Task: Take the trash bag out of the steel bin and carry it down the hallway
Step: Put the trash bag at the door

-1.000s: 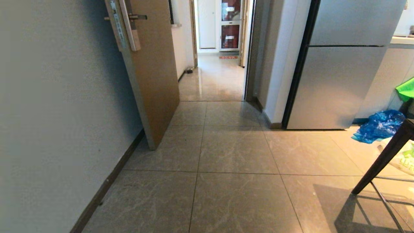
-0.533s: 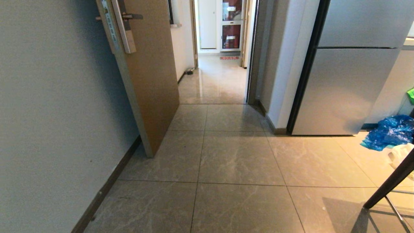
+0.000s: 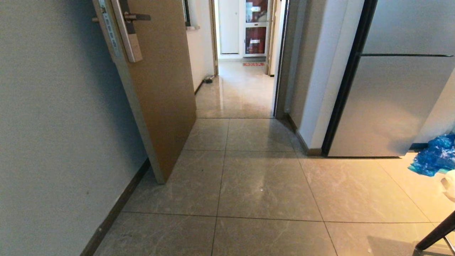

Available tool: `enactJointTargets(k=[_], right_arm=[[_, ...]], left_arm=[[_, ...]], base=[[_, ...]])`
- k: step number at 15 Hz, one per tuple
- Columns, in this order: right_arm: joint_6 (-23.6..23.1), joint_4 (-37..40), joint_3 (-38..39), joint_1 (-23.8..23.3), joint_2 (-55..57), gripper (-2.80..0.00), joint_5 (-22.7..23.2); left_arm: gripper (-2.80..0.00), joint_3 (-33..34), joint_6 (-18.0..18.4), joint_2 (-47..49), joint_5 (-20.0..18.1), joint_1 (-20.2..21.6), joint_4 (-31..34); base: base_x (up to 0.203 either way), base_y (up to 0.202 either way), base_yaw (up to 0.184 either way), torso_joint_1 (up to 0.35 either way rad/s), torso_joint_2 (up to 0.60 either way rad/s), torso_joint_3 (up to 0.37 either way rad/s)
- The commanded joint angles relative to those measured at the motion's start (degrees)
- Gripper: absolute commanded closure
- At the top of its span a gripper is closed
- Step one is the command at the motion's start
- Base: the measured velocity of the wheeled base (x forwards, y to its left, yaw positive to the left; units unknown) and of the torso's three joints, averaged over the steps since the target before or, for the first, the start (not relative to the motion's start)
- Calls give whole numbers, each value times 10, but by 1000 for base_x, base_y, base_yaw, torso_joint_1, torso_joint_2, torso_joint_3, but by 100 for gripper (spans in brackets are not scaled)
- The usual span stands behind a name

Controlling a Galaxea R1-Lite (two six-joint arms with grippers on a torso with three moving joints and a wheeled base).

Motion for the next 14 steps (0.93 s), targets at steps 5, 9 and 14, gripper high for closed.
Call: enactJointTargets(k=[5, 9, 14], right_arm=[[0, 0, 23, 0, 0, 0, 0], [0, 0, 23, 1, 0, 0, 0], [0, 0, 23, 0, 0, 0, 0]], left_arm=[[0, 1, -2, 0, 0, 0, 0], [0, 0, -1, 0, 0, 0, 0], [0, 0, -1, 0, 0, 0, 0]], base=[[194, 0, 2, 1, 1, 2], [192, 0, 2, 3, 2, 2], [192, 0, 1, 2, 1, 2]])
